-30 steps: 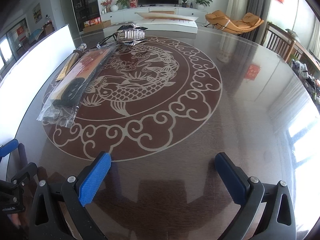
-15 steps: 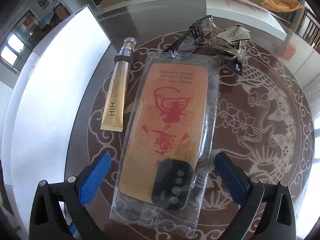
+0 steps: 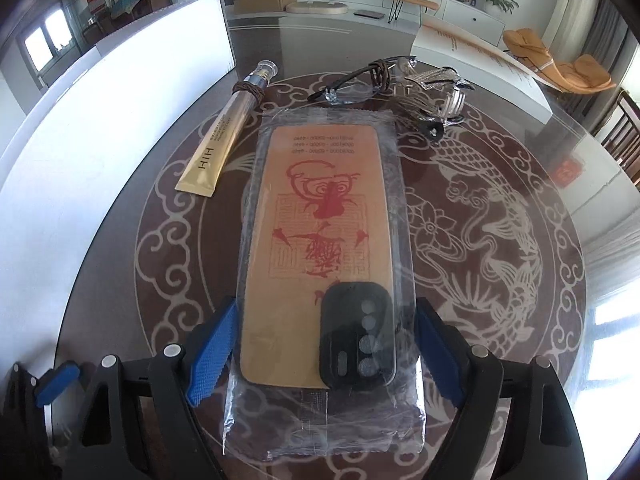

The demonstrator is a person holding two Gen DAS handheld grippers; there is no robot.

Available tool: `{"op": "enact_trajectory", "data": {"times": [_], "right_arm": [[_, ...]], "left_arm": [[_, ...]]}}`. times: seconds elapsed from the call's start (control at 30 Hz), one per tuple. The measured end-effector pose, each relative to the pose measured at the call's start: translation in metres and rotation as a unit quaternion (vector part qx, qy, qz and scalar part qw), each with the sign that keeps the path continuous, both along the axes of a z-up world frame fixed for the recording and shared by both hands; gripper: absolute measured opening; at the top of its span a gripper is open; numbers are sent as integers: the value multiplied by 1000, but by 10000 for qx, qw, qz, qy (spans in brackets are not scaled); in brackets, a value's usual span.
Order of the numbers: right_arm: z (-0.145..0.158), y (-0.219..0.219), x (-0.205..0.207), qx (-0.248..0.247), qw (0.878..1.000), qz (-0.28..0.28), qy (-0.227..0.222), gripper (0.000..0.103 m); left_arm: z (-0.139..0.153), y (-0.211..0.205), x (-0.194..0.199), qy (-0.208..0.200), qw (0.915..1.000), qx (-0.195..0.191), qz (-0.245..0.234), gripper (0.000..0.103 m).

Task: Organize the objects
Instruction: 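Grasp the orange phone case in its clear bag with the right gripper, then grasp the gold HIH tube with the left gripper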

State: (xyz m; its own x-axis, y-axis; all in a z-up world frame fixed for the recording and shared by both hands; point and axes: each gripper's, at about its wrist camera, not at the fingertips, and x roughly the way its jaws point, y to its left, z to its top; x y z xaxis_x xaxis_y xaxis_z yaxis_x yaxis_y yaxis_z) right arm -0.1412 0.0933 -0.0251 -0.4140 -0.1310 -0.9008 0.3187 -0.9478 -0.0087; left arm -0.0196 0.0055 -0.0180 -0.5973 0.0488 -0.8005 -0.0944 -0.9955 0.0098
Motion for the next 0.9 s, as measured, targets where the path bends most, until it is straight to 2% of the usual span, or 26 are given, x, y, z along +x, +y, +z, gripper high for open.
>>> {"op": "enact_trajectory", "data": {"times": [0.23, 0.3, 0.37, 0.4, 0.5, 0.63, 0.67, 0.77, 0.8, 0.9], "right_arm": [[6, 88, 72, -101, 9971, -614, 430, 84], [7, 102, 85, -125, 9950, -801, 588, 84], [4, 112, 95, -169, 9931, -935, 686, 92], [2, 115, 97, -176, 9923, -994, 715, 101], [2, 118, 95, -178, 9913, -1029, 795, 103], [-1, 119, 86, -171, 9908, -1058, 825, 103], [-1, 119, 86, -172, 9908, -1059, 823, 103], [-1, 119, 86, -171, 9908, -1058, 824, 103], [-1, 119, 86, -171, 9908, -1059, 825, 103], [-1, 120, 86, -171, 9908, -1059, 823, 103]], "left_arm": [[0, 0, 0, 1, 10000, -1, 1, 103], [0, 0, 0, 1, 10000, 0, 2, 103], [0, 0, -1, -4, 10000, -6, 8, 103], [0, 0, -2, -10, 10000, -4, 19, 103], [1, 3, -15, -138, 9998, -3, 143, 103], [4, 16, -65, -525, 9983, 89, 221, 103], [5, 19, -83, -557, 9982, 155, 183, 103], [1, 30, -137, -588, 9979, -119, 233, 103], [1, 29, -154, -541, 9981, -87, 269, 103], [0, 16, -199, -558, 9963, -5, 657, 103]]}}
